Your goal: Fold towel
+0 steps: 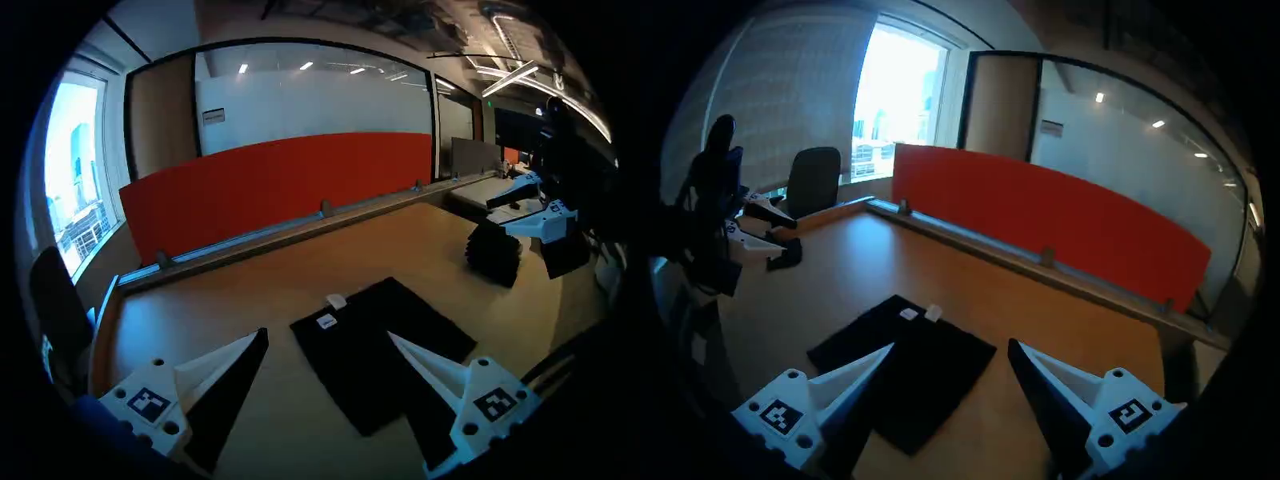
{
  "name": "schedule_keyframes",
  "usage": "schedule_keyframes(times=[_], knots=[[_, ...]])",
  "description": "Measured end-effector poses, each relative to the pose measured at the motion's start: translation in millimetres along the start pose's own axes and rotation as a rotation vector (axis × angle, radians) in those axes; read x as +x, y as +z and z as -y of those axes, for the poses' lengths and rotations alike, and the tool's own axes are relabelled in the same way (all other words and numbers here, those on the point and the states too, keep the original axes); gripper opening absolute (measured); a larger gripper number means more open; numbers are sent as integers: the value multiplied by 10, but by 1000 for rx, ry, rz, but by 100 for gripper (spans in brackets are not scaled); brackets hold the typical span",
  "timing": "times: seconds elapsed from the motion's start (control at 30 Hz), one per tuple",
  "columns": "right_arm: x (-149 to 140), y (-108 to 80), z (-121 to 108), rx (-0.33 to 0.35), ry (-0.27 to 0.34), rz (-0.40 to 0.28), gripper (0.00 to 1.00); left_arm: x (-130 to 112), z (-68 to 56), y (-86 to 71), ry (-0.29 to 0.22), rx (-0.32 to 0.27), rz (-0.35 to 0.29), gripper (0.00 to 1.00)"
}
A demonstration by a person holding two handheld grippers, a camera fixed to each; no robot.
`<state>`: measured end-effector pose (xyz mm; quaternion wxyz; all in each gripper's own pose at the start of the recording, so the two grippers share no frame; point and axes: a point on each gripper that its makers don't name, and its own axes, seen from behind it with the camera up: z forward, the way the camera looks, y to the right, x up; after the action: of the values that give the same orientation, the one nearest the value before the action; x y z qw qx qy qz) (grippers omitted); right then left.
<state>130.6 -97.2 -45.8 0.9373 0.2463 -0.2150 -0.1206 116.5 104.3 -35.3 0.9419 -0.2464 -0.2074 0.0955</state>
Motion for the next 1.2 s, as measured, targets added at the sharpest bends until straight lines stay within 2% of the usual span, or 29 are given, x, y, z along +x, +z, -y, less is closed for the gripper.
schedule_keyframes(times=[0.27, 0.5, 0.87, 1.2], knots=[[-392, 148, 102, 25, 18, 52, 100, -344, -150, 194, 16, -36, 45, 100], [-678, 262, 181, 38, 26, 84, 100, -681, -220, 352, 9, -54, 91, 100], [-1100, 409, 328, 61, 17, 142, 100, -1102, -302, 508, 26, -78, 147, 99], [-1565, 506, 463, 95, 7, 231, 100, -1528, -447, 609, 44, -134, 229, 99]])
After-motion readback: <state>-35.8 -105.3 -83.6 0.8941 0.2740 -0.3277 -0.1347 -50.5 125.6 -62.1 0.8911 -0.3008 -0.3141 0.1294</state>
